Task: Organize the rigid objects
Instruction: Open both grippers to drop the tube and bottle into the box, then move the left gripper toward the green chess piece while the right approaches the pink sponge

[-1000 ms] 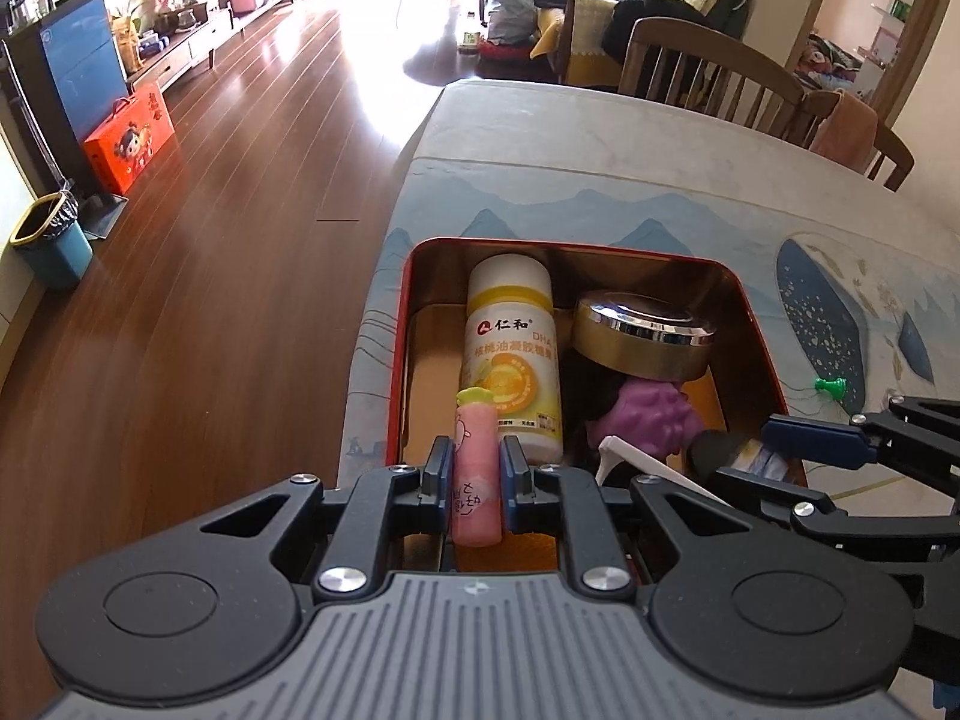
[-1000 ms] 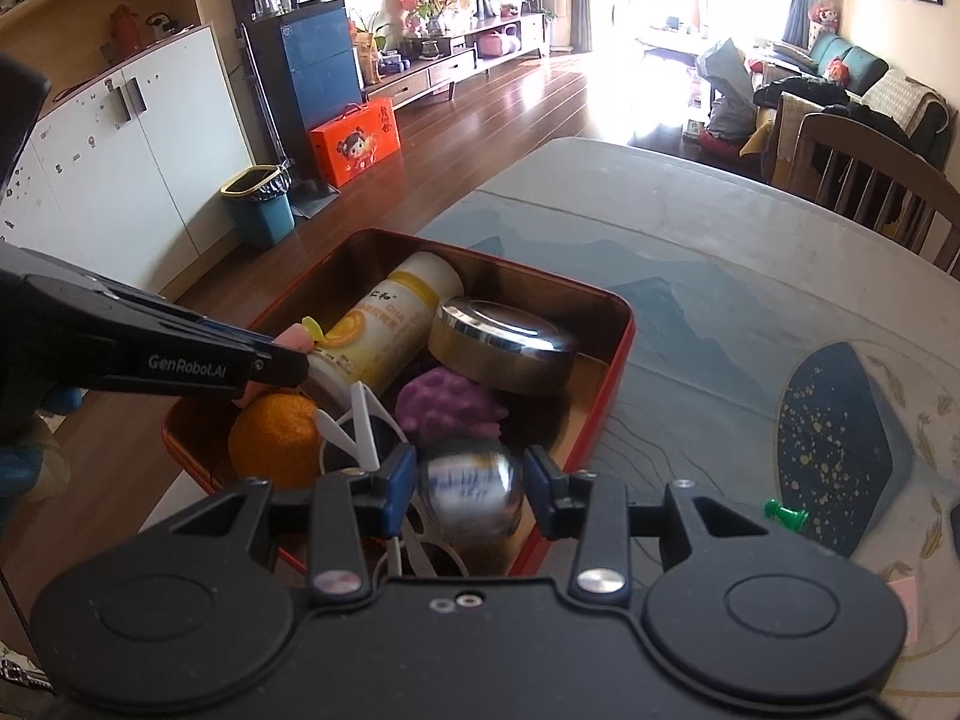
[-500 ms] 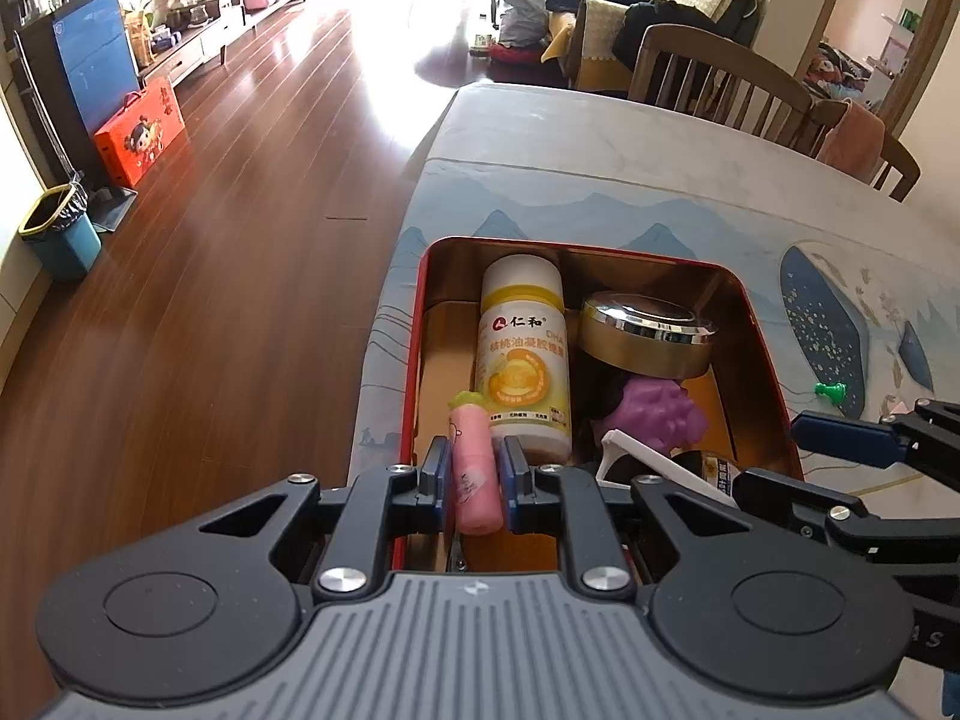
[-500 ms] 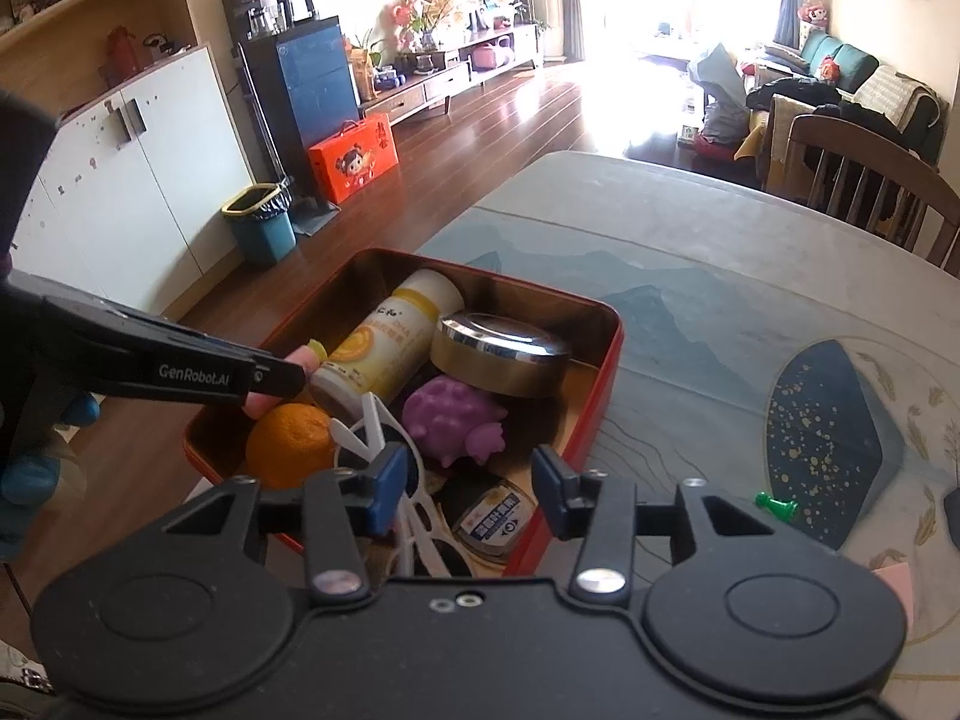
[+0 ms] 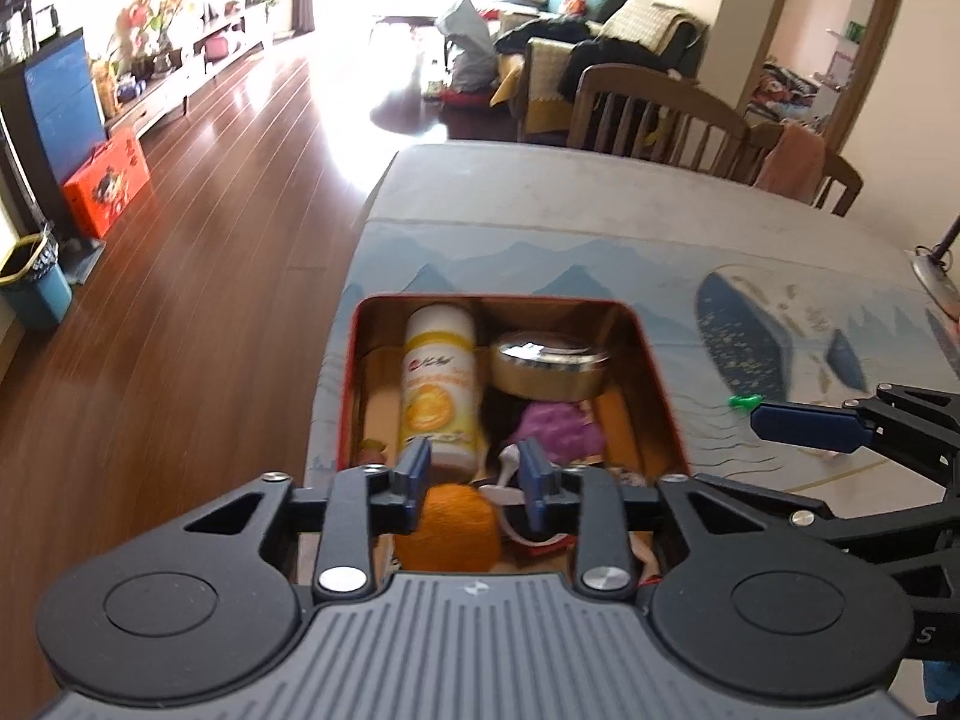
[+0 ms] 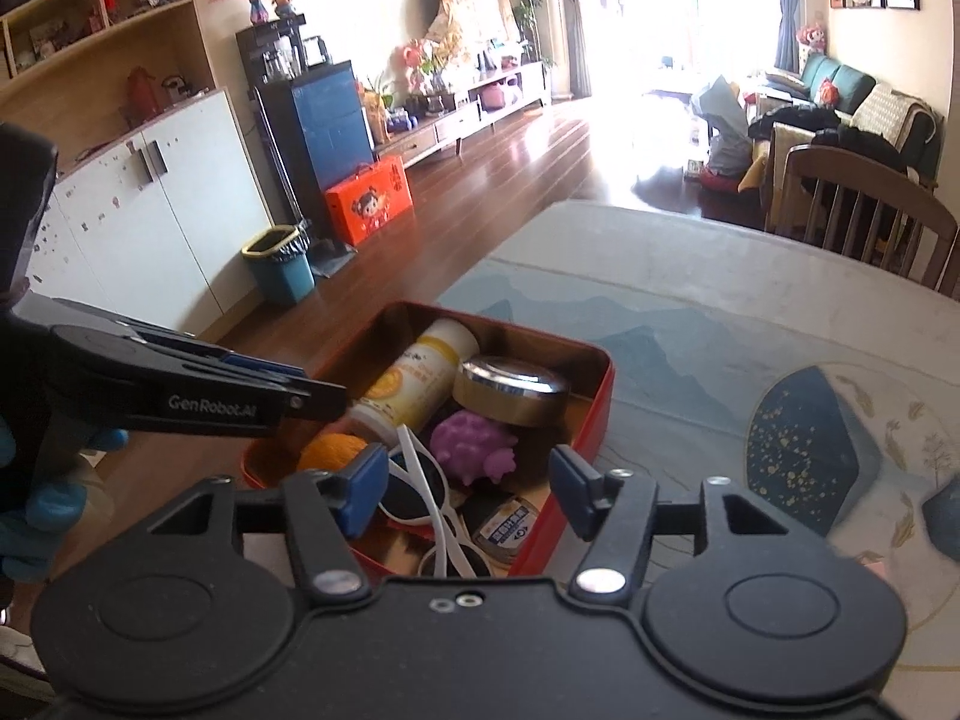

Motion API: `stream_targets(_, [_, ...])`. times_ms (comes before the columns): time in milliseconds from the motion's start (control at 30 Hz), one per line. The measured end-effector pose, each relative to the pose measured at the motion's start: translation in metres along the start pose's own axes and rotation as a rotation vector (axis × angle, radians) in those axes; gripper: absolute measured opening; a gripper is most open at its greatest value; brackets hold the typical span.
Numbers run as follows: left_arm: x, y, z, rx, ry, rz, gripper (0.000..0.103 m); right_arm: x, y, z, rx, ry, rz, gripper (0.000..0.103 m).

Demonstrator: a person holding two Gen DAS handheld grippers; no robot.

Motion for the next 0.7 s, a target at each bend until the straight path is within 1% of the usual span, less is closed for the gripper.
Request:
stream_targets(67, [0.005,0.000,0.006,0.023,-0.007,-0.003,0.055,0.001,0.001,0.009,0.017,-0.002,0.004,0.063])
stream_targets(133, [0.011,0.002,0.013,0.048,-0.008,-0.006,0.062,0.004,0.002,0.018,0.031,-0.002,-0.003,0.063])
stream_targets(200, [0.019,0.003,0.018,0.066,-0.012,-0.014,0.062,0.007,0.002,0.027,0.047,-0.007,-0.009,0.064])
stream_targets(233, [0.023,0.005,0.020,0.072,-0.016,-0.018,0.062,0.008,0.002,0.031,0.054,-0.011,-0.009,0.066])
stream_targets(333, [0.034,0.007,0.025,0.094,-0.026,-0.025,0.068,0.015,-0.002,0.044,0.074,-0.027,-0.009,0.074])
stream_targets(367, [0.039,0.007,0.026,0.101,-0.028,-0.029,0.070,0.018,-0.003,0.048,0.079,-0.033,-0.011,0.074])
stream_targets(600, [0.076,0.010,0.028,0.139,-0.048,-0.069,0.071,0.045,-0.012,0.068,0.091,-0.080,-0.041,0.080])
stream_targets(700, [0.096,0.012,0.025,0.141,-0.066,-0.085,0.071,0.061,-0.020,0.077,0.095,-0.102,-0.060,0.084])
Point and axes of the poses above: each gripper's, at about its wrist camera, not at the fingertips, and z roughly against the way its jaws point, x to its right, y to its top, the point moved 2 cm from there along -z, roughly the way its jaws point, and after that the axes turned 3 degrees about y, right-handed, at the moved point
